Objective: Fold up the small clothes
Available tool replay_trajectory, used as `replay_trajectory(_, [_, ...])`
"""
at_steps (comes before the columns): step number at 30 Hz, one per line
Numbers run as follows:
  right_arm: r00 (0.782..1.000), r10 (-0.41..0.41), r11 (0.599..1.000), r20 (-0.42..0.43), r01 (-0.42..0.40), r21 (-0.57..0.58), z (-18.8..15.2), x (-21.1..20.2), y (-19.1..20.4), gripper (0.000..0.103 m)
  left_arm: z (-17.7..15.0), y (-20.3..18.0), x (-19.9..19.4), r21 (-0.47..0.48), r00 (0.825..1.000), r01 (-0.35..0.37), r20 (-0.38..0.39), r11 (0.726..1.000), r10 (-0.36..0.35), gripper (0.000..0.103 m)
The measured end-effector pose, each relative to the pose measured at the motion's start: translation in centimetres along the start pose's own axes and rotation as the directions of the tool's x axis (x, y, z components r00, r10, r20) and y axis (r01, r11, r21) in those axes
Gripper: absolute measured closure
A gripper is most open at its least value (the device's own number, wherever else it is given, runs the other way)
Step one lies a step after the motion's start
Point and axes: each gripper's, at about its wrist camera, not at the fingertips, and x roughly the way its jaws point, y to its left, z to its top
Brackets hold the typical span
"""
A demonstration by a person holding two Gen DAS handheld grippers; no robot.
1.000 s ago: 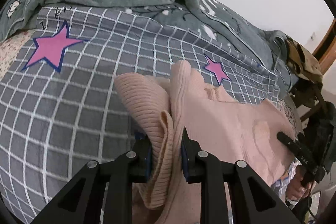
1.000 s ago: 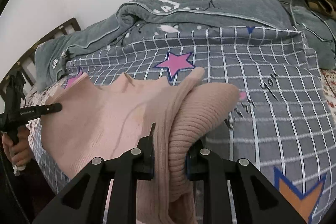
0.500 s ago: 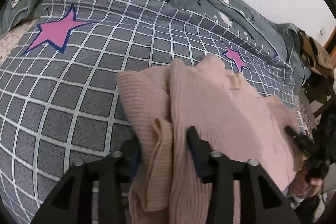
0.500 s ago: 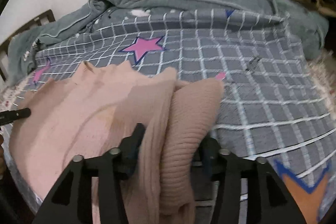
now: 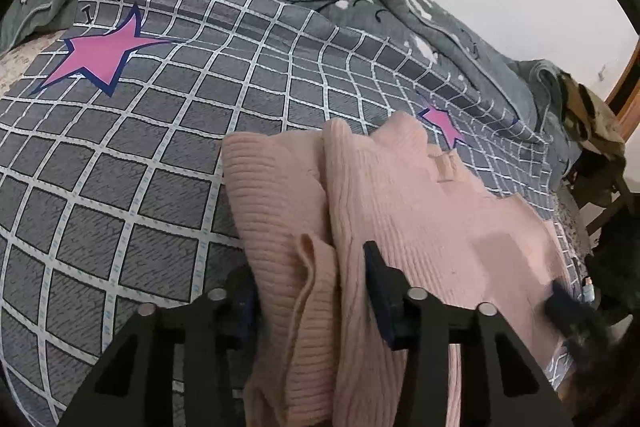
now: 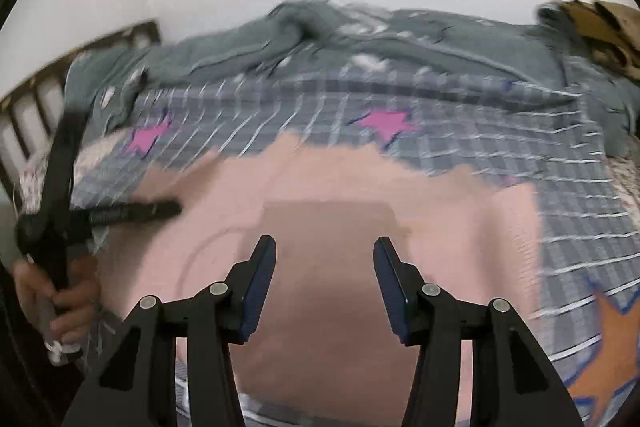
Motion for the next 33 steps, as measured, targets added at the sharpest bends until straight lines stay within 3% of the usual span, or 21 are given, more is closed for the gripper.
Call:
replay_trajectory(2, [0.998,-0.052,0.998,-0.039,0.051,-0.028,-1.4,2.1,1.7,0.053,-0.1,0.1,-0.1,0.015,1.000,0.012,0.002,1.000,-0.012,0.067])
replay_trajectory(6, [0.985,-0.170,0.983,0.019,0.171,-0.069,-2.1,3.7,3.1,0.053,0.0,0.4,-0.3,0.009,0.999,0.036,-0.008,0.999,-0.035,0.069])
replay_trajectory(9, [0.982,-0.189,0.982,-0.025,0.188,-0.017,-0.2,5.6,2.7,0.053,0.2,0.5,-0.3,0.001,0.999,0.047,-0.013,0.999,-0.047,0.069])
replay_trajectory(14, [0.970,-0.235,0.972,-0.058,0.234,-0.023,1.0,7.7,3.1,0.053,0.4,0.6,0.1,-0.002,0.998,0.052,-0.031,0.999,-0.052,0.069])
replay_trajectory(19, [0.970,-0.234,0.972,-0.067,0.233,-0.025,-0.4,5.1,3.5,0.053,0.3,0.0,0.2,0.048,0.998,0.041,-0.042,0.998,-0.039,0.067])
replay_trajectory(23, [0.970,-0.238,0.970,-0.044,0.234,-0.069,-2.9,1.7,4.6,0.053,0.2,0.2,0.5,0.032,0.996,0.060,-0.067,0.998,-0.057,0.061])
replay_trajectory(26, [0.971,-0.220,0.975,-0.096,0.214,-0.067,-4.9,0.7,4.9,0.053,-0.1,0.3,0.5,0.024,0.994,0.076,-0.077,0.997,-0.074,0.059])
replay_trajectory(29, [0.972,-0.217,0.974,-0.085,0.210,-0.082,-6.2,-0.7,5.3,0.053,-0.2,0.2,0.3,0.031,0.995,0.062,-0.078,0.998,-0.060,0.059])
replay_trajectory(33, [0.987,-0.127,0.991,-0.098,0.123,-0.045,-6.2,-2.5,4.5,0.053,0.0,-0.3,-0.2,0.028,0.997,0.035,-0.072,0.999,-0.032,0.076])
